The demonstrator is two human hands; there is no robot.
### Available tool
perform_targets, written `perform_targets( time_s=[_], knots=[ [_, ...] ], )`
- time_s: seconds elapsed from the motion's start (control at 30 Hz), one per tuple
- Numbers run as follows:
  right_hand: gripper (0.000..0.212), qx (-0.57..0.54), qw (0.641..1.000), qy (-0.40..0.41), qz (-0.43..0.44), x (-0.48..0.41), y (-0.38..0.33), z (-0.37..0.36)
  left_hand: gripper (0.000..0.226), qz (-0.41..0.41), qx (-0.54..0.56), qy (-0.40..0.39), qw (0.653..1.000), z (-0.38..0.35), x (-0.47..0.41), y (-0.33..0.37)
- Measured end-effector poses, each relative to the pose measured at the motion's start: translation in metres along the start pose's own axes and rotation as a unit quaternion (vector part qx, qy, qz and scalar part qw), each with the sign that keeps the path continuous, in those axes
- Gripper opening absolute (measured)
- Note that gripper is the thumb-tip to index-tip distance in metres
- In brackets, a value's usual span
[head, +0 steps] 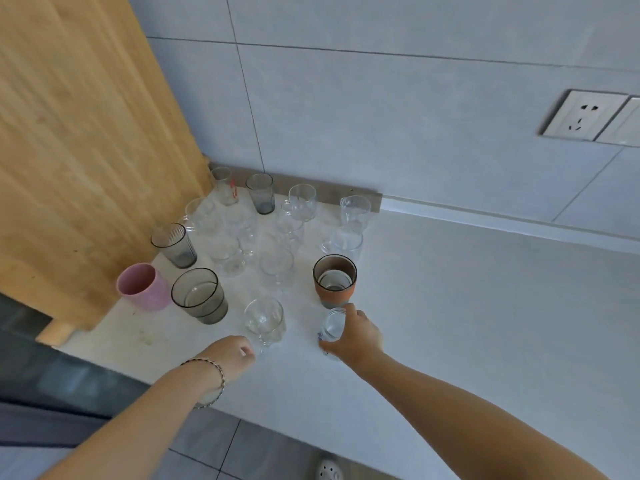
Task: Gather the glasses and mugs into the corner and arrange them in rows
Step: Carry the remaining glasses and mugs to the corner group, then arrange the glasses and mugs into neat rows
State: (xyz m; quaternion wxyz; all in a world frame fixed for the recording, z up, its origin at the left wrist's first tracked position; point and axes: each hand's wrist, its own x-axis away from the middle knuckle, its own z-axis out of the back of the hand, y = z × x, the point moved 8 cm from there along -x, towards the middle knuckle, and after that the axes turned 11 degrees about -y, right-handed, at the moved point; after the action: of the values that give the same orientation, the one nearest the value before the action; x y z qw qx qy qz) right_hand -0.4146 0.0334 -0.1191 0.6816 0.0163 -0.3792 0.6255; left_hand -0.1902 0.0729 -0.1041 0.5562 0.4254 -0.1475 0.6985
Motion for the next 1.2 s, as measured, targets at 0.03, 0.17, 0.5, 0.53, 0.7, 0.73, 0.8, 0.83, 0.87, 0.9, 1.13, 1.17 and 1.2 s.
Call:
perform_targets(
  time_s=[0.03, 0.17, 0.5, 0.53, 0.7, 0.73, 0.8, 0.83, 0.87, 0.9, 1.13, 1.17, 1.2],
  knots=[
    [0.074, 0.004, 1.0, -0.003, -0.002, -0.002, -0.001, -0.002, 0.027, 0.003, -0.001, -0.003, 1.0, 0.003, -0.003, 0.0],
    [0.084, 0.055, 0.997, -0.043, -0.011, -0.003, -0.004, -0.011, 0.021, -0.011, -0.019, -0.01, 1.0, 0.02, -0.011, 0.008],
    [0.03, 0.096, 0.989, -0.057, 0.093, -0.025, -0.089, 0.067, 0.03, -0.037, -0.053, 0.033, 0.997, 0.112, -0.015, 0.021],
    [0.028, 0.088, 0.99, -0.057, 0.096, -0.032, -0.101, 0.075, 0.031, -0.043, -0.051, 0.038, 0.997, 0.126, -0.017, 0.022],
    [0.026, 0.059, 0.993, -0.027, 0.094, -0.076, -0.155, 0.101, 0.03, -0.063, -0.051, 0.067, 0.994, 0.196, -0.043, 0.011],
    [0.026, 0.055, 0.994, -0.021, 0.09, -0.086, -0.166, 0.103, 0.029, -0.067, -0.052, 0.073, 0.994, 0.211, -0.051, 0.007],
    [0.026, 0.046, 0.996, -0.012, 0.076, -0.108, -0.184, 0.103, 0.03, -0.075, -0.061, 0.077, 0.992, 0.24, -0.07, -0.002],
    [0.026, 0.044, 0.997, -0.007, 0.066, -0.119, -0.192, 0.103, 0.03, -0.083, -0.072, 0.075, 0.991, 0.255, -0.082, -0.005],
    [0.026, 0.045, 0.997, -0.002, 0.056, -0.13, -0.199, 0.103, 0.029, -0.091, -0.086, 0.07, 0.99, 0.269, -0.095, -0.008],
    [0.026, 0.047, 0.998, 0.002, 0.042, -0.141, -0.206, 0.103, 0.026, -0.098, -0.097, 0.064, 0.988, 0.284, -0.109, -0.01],
    [0.026, 0.029, 0.998, 0.021, -0.043, -0.21, -0.242, 0.103, 0.02, -0.116, -0.12, 0.096, 0.981, 0.372, -0.198, -0.02],
    [0.027, 0.023, 0.998, 0.025, -0.052, -0.219, -0.246, 0.102, 0.018, -0.109, -0.111, 0.101, 0.983, 0.38, -0.21, -0.021],
    [0.029, 0.017, 0.998, 0.029, -0.059, -0.228, -0.249, 0.102, 0.014, -0.108, -0.099, 0.107, 0.983, 0.387, -0.222, -0.019]
  ],
)
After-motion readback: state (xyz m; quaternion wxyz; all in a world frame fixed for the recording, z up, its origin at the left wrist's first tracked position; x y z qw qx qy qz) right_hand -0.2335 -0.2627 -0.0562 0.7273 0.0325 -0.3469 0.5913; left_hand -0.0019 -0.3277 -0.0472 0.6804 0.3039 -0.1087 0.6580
